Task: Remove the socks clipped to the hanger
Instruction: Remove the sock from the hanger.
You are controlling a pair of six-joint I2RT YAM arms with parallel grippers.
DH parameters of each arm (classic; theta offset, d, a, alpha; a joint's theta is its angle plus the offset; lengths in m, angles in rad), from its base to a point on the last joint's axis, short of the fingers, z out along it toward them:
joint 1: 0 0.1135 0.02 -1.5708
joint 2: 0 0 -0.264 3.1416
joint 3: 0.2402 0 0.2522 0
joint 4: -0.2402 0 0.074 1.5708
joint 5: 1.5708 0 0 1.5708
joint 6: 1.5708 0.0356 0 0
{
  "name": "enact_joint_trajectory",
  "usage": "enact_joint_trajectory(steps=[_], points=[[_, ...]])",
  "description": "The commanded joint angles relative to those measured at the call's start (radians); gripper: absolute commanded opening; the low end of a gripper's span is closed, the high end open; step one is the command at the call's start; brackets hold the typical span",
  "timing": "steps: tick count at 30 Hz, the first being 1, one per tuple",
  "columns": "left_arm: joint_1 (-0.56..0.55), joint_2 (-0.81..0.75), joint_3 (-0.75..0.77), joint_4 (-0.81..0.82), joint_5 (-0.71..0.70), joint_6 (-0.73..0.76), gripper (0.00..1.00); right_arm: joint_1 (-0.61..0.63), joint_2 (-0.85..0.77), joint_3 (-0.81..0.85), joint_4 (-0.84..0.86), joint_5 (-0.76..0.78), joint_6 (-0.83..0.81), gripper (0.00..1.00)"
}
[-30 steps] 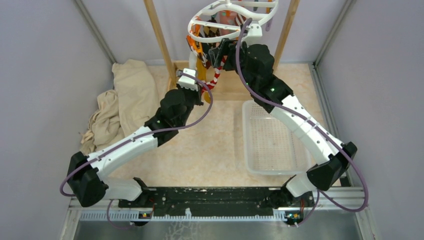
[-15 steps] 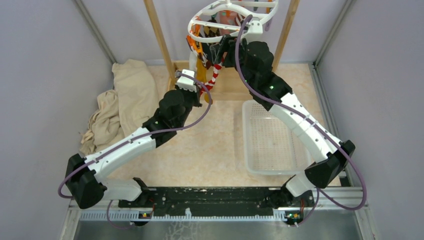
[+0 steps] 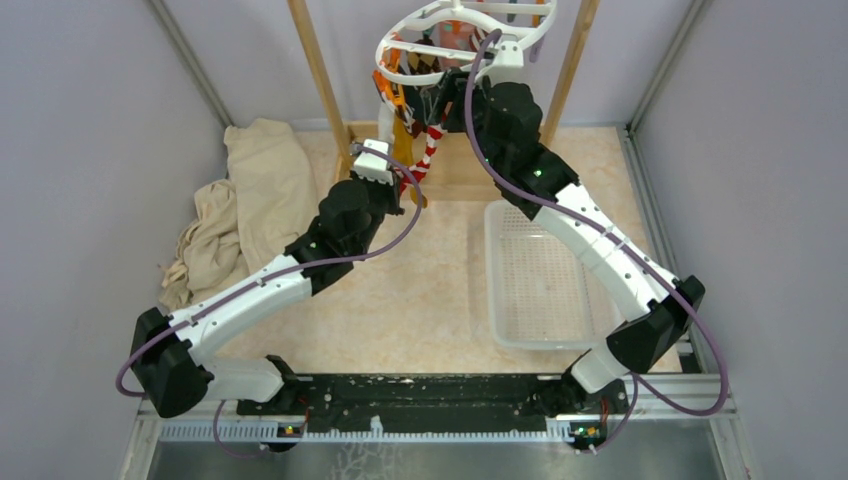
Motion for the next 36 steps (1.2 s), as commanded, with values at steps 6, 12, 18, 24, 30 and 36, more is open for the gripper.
enact_joint_trajectory(steps=[6, 12, 18, 24, 30, 36], points=[[-0.002, -0.02, -0.004, -0.003, 0.003, -0.018, 0.0, 0.011, -0.006, 0.035, 0.107, 0.03, -0.012, 0.58], [-0.002, -0.021, -0.004, -0.002, 0.004, -0.02, 0.0, 0.013, 0.003, 0.035, 0.118, 0.037, -0.017, 0.56], [-0.002, -0.02, -0.003, -0.001, 0.002, -0.017, 0.0, 0.018, 0.01, 0.038, 0.118, 0.044, -0.023, 0.48], [-0.002, -0.023, -0.003, -0.002, 0.002, -0.018, 0.0, 0.023, 0.008, 0.036, 0.118, 0.044, -0.028, 0.4], [-0.002, -0.031, -0.007, -0.004, -0.001, -0.018, 0.0, 0.024, 0.001, 0.028, 0.107, 0.05, -0.031, 0.0], [-0.002, -0.039, -0.011, -0.009, -0.007, -0.019, 0.0, 0.026, -0.01, 0.009, 0.11, 0.058, -0.031, 0.0]])
